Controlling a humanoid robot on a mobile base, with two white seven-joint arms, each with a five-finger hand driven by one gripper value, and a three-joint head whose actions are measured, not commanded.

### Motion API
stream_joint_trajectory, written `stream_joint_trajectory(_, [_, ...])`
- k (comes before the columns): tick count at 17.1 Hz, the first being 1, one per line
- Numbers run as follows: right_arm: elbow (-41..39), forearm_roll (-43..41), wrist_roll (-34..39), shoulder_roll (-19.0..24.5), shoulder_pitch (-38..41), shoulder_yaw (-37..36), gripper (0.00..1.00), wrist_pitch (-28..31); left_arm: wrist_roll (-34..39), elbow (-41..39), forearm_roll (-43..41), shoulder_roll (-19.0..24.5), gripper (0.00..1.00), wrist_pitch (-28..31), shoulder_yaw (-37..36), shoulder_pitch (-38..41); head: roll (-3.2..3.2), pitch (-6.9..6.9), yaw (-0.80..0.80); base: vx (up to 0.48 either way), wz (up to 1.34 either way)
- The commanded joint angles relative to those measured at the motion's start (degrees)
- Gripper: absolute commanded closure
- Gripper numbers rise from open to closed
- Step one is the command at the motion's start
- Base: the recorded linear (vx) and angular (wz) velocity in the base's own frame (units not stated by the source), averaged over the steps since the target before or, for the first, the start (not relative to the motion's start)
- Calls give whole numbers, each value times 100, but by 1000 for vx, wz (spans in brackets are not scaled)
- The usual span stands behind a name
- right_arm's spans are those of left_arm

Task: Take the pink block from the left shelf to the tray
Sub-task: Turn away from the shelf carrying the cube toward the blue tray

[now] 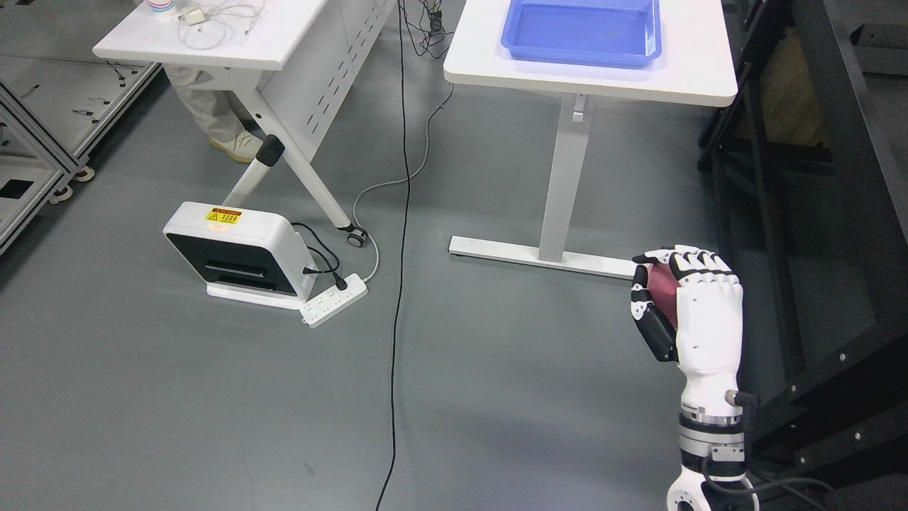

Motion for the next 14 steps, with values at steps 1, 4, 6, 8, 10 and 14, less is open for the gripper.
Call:
stream_joint_trajectory(1, [0, 0, 8, -100, -5, 8, 98, 2, 2, -100, -9, 100, 0, 0, 0, -132, 0, 0, 0, 340, -2])
stream_joint_trajectory(4, [0, 0, 17, -100, -5, -1, 98, 10, 2, -100, -9, 100, 0, 0, 0, -132, 0, 1, 0, 368, -1])
stream_joint_trajectory(6, [9, 0, 17, -100, -5, -1, 98, 10, 2, -100, -9, 100, 0, 0, 0, -132, 0, 1, 0, 377, -3])
stream_joint_trajectory(8, [9, 0, 26, -100, -14, -1, 98, 2, 2, -100, -9, 100, 0, 0, 0, -132, 0, 1, 0, 348, 0])
stream_joint_trajectory(10, [9, 0, 35, -100, -14, -1, 98, 10, 2, -100, -9, 100, 0, 0, 0, -132, 0, 1, 0, 370, 6])
stream_joint_trajectory(14, [9, 0, 43, -100, -14, 8, 98, 2, 2, -100, -9, 100, 0, 0, 0, -132, 0, 1, 0, 362, 13])
